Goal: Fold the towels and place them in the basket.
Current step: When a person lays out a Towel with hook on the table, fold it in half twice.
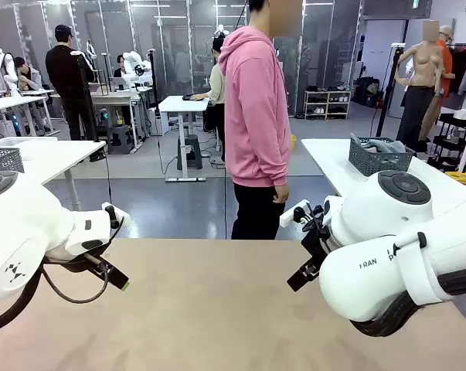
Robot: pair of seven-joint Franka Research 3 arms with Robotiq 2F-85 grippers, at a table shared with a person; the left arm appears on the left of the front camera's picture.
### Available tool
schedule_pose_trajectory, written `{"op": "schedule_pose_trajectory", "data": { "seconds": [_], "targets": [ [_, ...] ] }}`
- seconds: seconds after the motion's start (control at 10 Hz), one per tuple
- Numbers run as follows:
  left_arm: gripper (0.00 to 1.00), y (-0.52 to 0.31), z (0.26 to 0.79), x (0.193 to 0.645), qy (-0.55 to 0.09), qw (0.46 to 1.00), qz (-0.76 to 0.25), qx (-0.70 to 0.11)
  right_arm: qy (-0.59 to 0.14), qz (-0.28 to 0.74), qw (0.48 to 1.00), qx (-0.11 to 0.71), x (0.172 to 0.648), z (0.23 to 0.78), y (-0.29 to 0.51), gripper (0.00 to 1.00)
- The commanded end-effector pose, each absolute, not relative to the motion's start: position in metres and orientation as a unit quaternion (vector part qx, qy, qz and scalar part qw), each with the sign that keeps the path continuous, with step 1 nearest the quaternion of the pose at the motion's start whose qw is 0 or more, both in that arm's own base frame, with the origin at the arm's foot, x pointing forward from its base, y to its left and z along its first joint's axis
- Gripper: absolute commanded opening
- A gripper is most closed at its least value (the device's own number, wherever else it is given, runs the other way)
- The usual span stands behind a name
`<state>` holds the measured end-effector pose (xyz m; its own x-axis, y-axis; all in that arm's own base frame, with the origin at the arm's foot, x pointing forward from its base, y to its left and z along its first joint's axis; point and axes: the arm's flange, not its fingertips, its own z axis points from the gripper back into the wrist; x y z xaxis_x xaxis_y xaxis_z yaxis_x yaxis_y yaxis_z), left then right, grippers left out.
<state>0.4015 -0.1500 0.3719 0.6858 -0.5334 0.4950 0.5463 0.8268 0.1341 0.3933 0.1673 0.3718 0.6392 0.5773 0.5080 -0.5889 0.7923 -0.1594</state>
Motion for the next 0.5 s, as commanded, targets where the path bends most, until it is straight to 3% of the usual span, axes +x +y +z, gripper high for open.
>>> {"op": "schedule_pose_trajectory", "data": {
  "seconds": [0.0,0.4],
  "targets": [
    [1.00,-0.1502,0.3719,0.4014,-0.266,0.918,-0.294,-0.012,-0.277,0.322,0.905,0.010,0.3933,0.3718,0.1673,1.00],
    [1.00,-0.1502,0.3719,0.4014,-0.266,0.918,-0.294,-0.012,-0.277,0.322,0.905,0.010,0.3933,0.3718,0.1673,1.00]
  ]
}}
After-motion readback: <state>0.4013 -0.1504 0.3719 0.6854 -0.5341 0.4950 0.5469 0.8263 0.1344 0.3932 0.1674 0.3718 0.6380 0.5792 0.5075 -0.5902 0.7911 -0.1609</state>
